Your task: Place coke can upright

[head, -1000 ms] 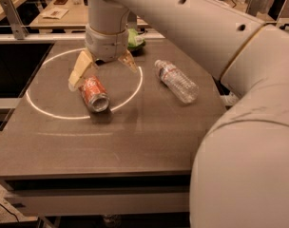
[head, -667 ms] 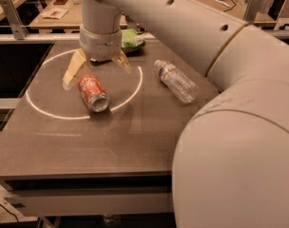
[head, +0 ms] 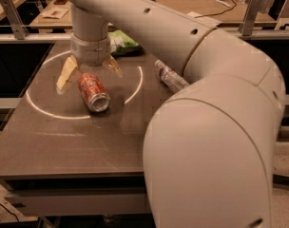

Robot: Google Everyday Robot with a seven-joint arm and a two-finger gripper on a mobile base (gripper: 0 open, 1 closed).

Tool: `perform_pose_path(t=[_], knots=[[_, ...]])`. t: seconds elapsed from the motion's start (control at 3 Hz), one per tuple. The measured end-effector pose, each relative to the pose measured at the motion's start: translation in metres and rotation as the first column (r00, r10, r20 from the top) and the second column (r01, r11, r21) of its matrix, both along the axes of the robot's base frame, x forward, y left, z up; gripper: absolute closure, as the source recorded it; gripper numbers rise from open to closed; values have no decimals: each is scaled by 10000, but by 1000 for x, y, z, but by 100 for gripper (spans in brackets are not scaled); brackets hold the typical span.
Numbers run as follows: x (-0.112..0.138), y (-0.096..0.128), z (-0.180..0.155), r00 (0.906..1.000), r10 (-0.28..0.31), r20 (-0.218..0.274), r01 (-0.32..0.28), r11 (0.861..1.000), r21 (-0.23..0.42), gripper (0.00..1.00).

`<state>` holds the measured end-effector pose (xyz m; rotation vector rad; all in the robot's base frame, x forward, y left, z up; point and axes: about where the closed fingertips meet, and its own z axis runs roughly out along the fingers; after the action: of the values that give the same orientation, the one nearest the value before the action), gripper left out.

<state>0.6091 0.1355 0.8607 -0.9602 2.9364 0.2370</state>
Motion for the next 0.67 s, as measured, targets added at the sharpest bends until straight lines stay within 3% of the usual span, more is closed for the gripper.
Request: perform_pose_path(t=[0.67], knots=[[-5,2,-19,9994,-75,-333,66,9996,-268,0]])
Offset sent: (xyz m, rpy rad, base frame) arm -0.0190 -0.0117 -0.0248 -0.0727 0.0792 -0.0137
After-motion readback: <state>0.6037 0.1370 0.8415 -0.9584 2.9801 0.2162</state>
